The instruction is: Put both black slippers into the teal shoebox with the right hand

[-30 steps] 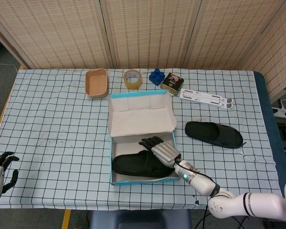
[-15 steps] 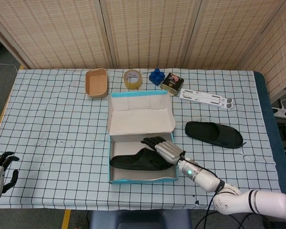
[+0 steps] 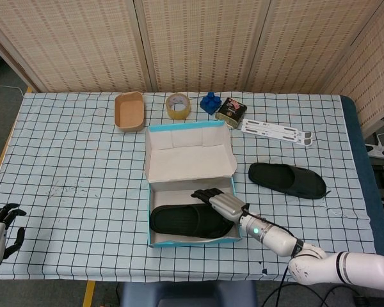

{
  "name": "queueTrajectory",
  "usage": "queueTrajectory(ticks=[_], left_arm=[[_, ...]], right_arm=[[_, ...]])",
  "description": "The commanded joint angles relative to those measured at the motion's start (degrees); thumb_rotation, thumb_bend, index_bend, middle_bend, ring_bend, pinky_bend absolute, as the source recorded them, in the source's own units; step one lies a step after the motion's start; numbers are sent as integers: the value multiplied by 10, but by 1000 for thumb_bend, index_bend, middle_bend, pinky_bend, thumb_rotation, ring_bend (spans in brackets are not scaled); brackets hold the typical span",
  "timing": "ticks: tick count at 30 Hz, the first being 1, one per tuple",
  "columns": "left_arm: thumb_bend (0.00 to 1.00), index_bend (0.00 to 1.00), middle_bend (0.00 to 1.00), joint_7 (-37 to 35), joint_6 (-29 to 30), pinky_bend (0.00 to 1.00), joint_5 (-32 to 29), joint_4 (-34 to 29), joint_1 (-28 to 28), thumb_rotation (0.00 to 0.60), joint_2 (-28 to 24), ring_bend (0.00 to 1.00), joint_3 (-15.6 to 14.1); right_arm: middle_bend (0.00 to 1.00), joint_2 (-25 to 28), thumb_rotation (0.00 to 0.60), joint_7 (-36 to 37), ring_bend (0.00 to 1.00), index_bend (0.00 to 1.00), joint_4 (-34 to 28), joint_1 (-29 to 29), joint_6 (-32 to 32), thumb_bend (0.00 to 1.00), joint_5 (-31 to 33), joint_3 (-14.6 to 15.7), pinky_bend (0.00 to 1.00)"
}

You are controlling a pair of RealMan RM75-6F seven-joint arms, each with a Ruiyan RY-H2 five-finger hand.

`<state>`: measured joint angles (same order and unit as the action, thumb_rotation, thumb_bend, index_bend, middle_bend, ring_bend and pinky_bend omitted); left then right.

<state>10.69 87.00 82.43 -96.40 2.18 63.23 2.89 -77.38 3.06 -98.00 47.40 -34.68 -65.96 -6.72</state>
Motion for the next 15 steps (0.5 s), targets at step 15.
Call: queueTrajectory(ticks=[15], left_arm=[[490, 350, 219, -1, 3, 479, 2, -1, -1, 600, -1, 244, -1]], right_arm=[[0, 83, 600, 88, 0, 0, -73, -28, -33, 0, -44, -32, 1]])
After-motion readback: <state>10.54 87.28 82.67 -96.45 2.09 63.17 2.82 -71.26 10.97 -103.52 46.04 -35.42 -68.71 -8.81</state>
